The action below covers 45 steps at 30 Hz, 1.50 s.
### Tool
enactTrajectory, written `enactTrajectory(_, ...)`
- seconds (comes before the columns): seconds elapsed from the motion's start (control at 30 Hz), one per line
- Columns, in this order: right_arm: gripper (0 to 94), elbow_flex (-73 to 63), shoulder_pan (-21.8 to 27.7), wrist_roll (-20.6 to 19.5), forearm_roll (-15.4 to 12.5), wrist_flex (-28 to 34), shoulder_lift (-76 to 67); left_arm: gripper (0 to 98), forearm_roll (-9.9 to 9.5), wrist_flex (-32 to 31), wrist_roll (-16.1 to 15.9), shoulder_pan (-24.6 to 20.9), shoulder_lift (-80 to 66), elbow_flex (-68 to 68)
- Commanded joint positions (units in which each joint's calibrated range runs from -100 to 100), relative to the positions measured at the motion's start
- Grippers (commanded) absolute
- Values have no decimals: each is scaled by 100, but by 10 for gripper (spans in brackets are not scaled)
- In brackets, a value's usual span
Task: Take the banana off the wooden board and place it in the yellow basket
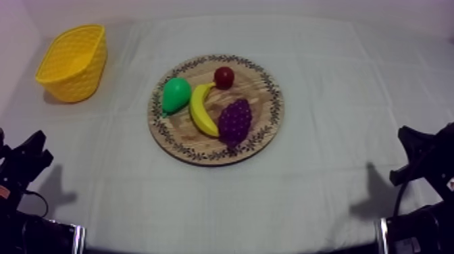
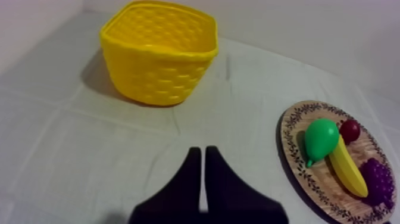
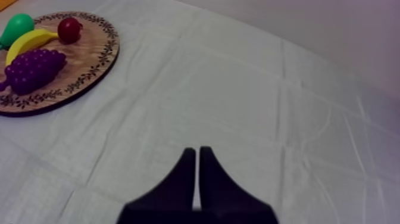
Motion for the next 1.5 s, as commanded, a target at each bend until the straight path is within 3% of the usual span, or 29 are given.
enactTrajectory(0.0,4,4,-1,-1,0,1,-1,1,-2,-2,3,1,-3,0)
enactTrajectory(0.47,4,4,-1,2,0,1,-1,1,-6,-2,-5,-23,57,-36)
enactTrajectory(0.77,4,4,-1,4,0,1,-1,3,25,258,247,-53,1685,-530)
enactTrajectory(1.07,4,4,-1,4,0,1,-1,1,65,2185,590,15,4298,-3489)
enactTrajectory(1.3,4,4,-1,1,0,1,-1,8,12,3352,425,100,6098,-5569)
enactTrajectory(1.47,4,4,-1,3,0,1,-1,8,5,4504,287,79,7399,-7228)
